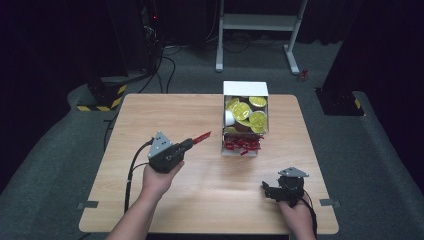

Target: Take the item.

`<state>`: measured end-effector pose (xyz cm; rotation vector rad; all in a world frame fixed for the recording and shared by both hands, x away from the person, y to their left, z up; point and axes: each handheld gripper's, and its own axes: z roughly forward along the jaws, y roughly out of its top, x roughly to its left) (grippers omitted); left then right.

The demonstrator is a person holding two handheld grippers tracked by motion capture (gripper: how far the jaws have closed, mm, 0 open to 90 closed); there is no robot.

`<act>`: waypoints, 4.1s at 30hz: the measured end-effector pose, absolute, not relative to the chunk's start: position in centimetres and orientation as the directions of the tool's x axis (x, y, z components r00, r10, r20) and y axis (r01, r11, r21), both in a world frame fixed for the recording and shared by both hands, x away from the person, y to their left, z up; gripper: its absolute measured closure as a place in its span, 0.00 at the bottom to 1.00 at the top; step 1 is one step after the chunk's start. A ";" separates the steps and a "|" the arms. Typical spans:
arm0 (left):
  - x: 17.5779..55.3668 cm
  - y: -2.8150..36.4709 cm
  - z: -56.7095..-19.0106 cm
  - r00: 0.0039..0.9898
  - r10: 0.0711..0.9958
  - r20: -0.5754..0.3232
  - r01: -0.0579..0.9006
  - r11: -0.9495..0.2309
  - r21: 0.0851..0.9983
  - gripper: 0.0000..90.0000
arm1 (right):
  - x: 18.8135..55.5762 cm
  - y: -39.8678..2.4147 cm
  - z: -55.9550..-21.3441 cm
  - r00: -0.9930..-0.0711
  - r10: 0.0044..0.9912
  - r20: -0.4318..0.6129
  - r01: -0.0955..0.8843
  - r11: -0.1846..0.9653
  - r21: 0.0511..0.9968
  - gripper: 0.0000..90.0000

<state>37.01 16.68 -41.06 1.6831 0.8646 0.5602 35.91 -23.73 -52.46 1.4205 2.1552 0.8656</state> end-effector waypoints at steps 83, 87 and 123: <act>43.0 22.6 -48.2 0.451 0.892 -0.032 0.383 -0.161 0.910 0.97 | 35.9 -23.7 -52.5 -0.395 0.919 -0.005 0.660 0.288 0.694 0.08; 43.0 21.9 -48.8 0.472 0.880 -0.044 0.418 -0.180 0.890 0.97 | 35.9 -23.7 -52.5 -0.395 0.919 -0.005 0.660 0.288 0.694 0.09; 44.1 18.4 -52.4 0.532 0.847 -0.002 0.524 -0.327 0.787 0.83 | 35.9 -23.7 -52.5 -0.410 0.912 -0.009 0.652 0.300 0.696 0.08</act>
